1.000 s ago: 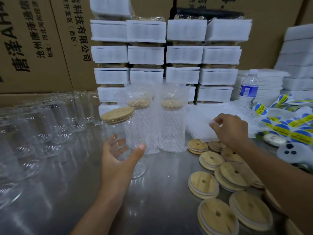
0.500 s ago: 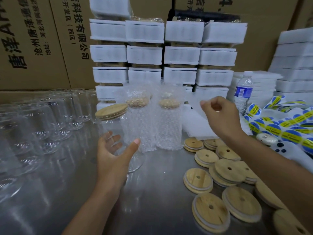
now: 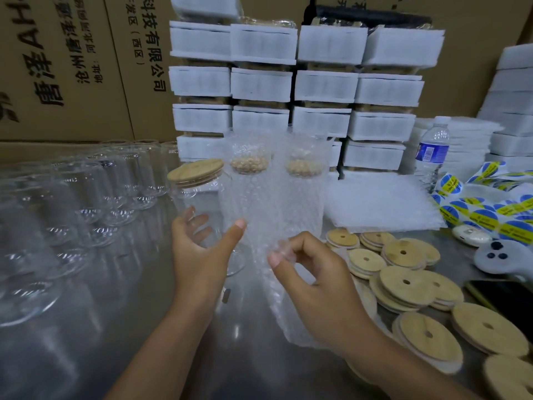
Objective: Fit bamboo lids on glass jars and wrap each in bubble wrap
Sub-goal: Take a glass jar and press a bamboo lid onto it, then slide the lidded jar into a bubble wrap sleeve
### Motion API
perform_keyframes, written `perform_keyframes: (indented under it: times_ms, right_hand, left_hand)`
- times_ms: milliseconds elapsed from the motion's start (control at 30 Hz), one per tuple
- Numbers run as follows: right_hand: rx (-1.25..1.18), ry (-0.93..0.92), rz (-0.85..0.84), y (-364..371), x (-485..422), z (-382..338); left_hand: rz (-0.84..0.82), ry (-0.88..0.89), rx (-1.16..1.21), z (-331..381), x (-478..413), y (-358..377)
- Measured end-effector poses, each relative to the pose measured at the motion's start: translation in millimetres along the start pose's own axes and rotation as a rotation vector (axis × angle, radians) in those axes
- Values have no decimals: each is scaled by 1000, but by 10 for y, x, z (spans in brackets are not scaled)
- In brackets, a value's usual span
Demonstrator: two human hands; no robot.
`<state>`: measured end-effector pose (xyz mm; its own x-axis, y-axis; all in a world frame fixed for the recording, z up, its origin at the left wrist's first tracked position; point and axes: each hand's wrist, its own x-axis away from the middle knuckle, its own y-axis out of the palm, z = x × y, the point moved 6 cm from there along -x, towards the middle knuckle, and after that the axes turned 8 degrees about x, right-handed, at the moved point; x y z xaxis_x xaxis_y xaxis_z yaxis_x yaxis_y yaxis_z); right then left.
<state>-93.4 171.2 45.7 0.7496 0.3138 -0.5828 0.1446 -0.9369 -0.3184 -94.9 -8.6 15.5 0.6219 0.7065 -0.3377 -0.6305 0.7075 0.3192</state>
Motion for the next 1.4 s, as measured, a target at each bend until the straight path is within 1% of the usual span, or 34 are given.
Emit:
perform_keyframes:
  times_ms: [133,200,400,467,533,633,667,733,767,800,867,900,933,1000,1067,1133,1200,1400]
  right_hand:
    - [-141,102,49,-26,9,154]
    - [-158,135,64,-45,19,220]
    - [-189,148,43,-5,21,221]
    - [-238,198,58,-16,23,236]
    - [-335,247,19,-21,23,211]
    - [-518,303,-97,-37,-10,106]
    - [-579,315,-105,-94,-50,98]
    - [-609,338,-74,-281,-152,130]
    - [-596,374,-39,-387,-207,183]
    - [-646,429,1,-478,-250,262]
    - [-894,538,116,-569,-284,408]
    - [-975,565,180,-575,-274,453]
    - [-960,581,232,-566,-241,498]
    - [-769,617,256,-485,-137,558]
    - [-443,620,211,-382,-27,574]
    - [-129,541,216,-366,2,556]
    - [22,462,174,-336,-8,527]
    - [376,396,11,-306,6,524]
  left_hand:
    - [24,8,-3,10,-20,-20]
    - [26,9,-6,14,-24,-37]
    - [16,20,20,31,-32,-55]
    - [13,34,30,49,-36,-57]
    - [16,52,33,74,-36,-59]
    - [17,80,40,110,-50,-62]
    - [19,89,39,118,-57,-65]
    - [32,96,47,126,-75,-74]
    - [38,95,53,131,-80,-81]
    - [41,93,52,136,-89,-86]
    - [46,94,40,153,-97,-107]
    - [53,98,33,164,-99,-125]
    - [61,99,27,174,-103,-145]
    - [77,97,22,199,-113,-184]
    - [94,98,6,238,-137,-228]
    - [114,113,-28,287,-186,-293]
    - [127,114,-41,317,-247,-363]
    - [184,113,-18,315,-324,-496]
